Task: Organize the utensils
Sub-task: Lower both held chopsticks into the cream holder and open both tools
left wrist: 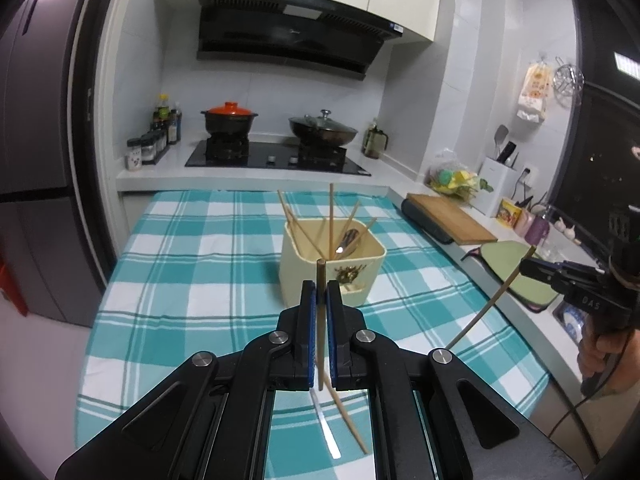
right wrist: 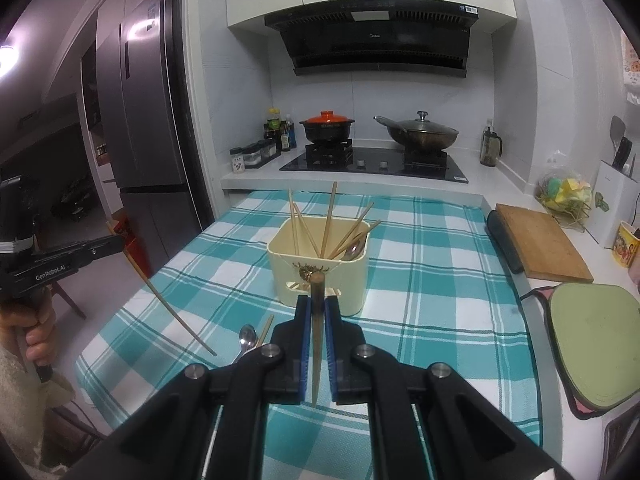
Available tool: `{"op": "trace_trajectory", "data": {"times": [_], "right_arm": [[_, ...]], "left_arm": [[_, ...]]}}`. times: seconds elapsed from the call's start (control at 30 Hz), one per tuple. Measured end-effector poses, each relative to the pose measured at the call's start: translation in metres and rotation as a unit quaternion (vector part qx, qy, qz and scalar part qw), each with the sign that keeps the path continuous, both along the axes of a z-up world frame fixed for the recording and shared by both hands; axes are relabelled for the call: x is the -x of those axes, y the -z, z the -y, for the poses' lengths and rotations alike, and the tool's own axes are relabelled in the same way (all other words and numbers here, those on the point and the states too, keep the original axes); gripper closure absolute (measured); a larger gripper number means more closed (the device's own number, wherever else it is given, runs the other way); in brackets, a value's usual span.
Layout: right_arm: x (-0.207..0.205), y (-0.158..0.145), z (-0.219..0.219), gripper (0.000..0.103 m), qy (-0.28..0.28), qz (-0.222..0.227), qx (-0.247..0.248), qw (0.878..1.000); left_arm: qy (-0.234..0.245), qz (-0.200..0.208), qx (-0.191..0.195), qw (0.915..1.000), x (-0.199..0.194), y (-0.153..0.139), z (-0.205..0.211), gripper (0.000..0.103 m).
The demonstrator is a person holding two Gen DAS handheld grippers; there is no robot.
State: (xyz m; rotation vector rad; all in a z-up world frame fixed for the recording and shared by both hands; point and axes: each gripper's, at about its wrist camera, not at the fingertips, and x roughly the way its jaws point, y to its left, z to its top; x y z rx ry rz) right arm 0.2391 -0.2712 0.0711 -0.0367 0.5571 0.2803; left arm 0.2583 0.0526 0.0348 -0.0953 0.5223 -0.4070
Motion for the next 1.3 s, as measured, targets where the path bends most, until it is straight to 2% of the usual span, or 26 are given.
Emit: {"op": "trace_trajectory", "data": {"times": [0.53,0.83,1.03,1.3], "right_arm": [[-0.001,-0.015,0.003,0.096,0.006,0.026,-0.005,1.0],[-0.012,-0.04,0.005,0.096,0.017,0.057,-0.002,0.998],[-0.039,-0.071,0.004,0.096,0.022,0.089,-0.017,0.996],[-0.1,-0.098,-0.012,0.096,0.014,0.138,-0.031,0.99]], "left_arm": [[-0.002,0.021,-0.003,0.9998,0.003,-0.026,0.003,0.1],[-0.007,0.07,-0.001,0.9975,-0.006,-0.072,0.0,0.1],[-0.012,0.089,0.009,0.996,-0.043,-0.098,0.009,0.1],[-0.023,0.084,0.016,0.9961,-0.115,-0.099,0.04,0.1]]}}
